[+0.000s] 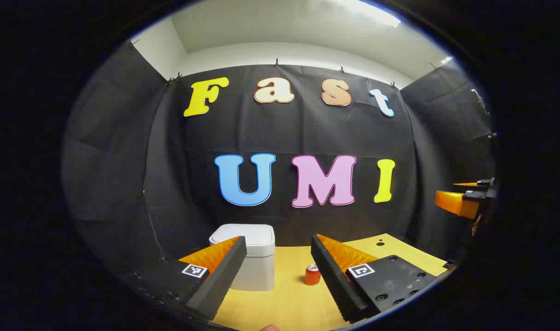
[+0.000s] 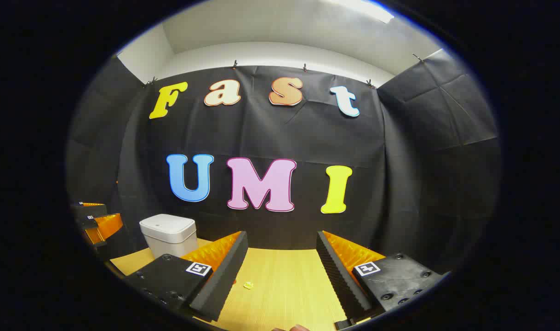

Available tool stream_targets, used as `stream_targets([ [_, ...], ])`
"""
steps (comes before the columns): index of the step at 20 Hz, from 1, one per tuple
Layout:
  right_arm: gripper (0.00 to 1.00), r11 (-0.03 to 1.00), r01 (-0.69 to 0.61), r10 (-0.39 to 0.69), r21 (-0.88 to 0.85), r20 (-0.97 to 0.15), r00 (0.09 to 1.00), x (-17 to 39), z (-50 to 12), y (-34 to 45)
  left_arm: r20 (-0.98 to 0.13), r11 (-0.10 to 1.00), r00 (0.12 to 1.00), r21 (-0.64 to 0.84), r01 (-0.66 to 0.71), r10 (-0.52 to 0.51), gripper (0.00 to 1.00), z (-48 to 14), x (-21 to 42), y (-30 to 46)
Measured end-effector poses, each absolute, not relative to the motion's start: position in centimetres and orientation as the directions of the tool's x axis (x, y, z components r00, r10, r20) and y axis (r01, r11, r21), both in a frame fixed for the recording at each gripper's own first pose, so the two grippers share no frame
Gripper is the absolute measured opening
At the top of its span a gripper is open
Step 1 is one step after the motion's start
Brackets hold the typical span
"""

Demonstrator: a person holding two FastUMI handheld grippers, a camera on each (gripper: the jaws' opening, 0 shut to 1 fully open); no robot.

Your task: Press the lid of the desktop garbage bin to open it, pick up the crumpled paper on the desktop and throw it into the bin, then pick up the pop can on the desktop and drop it into the bin, and finally close the garbage bin lid.

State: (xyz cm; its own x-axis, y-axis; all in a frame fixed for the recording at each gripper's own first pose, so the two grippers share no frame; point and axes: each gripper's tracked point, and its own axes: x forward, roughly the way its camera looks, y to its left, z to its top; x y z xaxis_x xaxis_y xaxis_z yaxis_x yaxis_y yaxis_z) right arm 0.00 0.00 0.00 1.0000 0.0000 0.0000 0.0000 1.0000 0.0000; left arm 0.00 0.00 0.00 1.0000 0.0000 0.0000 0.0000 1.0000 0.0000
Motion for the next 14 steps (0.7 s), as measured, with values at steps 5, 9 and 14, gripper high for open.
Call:
stream_targets([
  [5,0.96,1.000,-0.004,0.004,-0.017,-0.004,1.000,0.5,-0.2,0.1,-0.012,1.000,1.000,-0.001,-0.019,0.019,0.95,-0.2,1.0,1.4],
  [9,0.96,1.000,0.011,-0.011,-0.021,0.009,1.000,0.9,0.4,-0.4,-0.020,1.000,1.000,-0.010,-0.014,0.014,0.95,-0.1,2.4,1.9],
  [14,0.96,0.999,0.030,-0.030,-0.030,0.018,0.999,1.4,0.6,-1.0,-0.032,1.000,0.999,-0.022,-0.001,0.000,0.95,-0.3,3.7,2.0],
])
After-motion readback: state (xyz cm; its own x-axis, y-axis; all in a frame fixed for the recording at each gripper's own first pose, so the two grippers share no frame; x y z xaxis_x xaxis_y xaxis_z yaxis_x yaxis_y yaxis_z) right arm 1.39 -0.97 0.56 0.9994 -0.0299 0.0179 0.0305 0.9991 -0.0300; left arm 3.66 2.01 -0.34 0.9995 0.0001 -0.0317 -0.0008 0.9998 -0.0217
